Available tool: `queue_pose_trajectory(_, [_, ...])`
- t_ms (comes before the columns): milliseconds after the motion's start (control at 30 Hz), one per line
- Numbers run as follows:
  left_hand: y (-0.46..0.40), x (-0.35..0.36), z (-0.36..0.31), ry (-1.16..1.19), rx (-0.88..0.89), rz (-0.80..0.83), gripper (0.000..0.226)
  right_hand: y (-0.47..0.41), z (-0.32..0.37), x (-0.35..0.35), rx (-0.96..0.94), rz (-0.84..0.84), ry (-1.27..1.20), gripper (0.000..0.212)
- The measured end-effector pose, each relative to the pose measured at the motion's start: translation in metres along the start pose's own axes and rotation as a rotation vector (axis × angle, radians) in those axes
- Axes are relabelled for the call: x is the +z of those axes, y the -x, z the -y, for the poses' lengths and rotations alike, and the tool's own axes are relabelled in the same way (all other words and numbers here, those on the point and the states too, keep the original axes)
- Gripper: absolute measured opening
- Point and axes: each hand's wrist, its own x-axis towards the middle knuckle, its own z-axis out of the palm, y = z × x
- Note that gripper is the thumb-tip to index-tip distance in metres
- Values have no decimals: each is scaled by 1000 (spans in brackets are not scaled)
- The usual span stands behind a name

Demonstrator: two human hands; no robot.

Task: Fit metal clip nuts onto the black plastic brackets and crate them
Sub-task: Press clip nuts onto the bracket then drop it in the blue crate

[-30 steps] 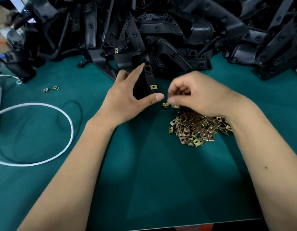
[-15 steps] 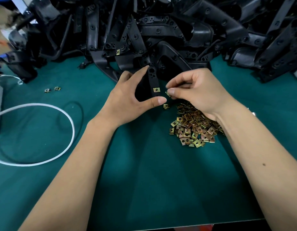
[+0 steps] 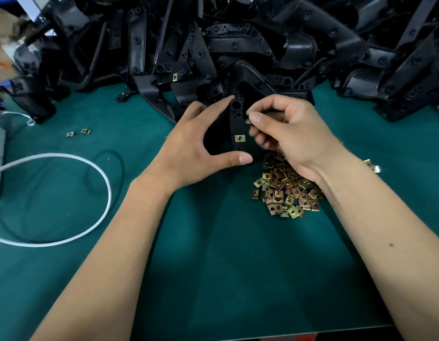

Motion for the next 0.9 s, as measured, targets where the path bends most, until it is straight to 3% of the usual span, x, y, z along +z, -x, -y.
queue_pose_trajectory(267, [0, -1, -1, 12, 16, -24, 111, 1, 0, 0, -29, -19, -81, 17])
queue_pose_trajectory(400, [0, -1, -1, 12, 25, -18, 111, 0, 0, 2, -43, -73, -52, 6])
queue_pose_trajectory(900, [1, 2, -1, -40, 40, -22, 113, 1, -4, 22, 102, -232, -208, 15])
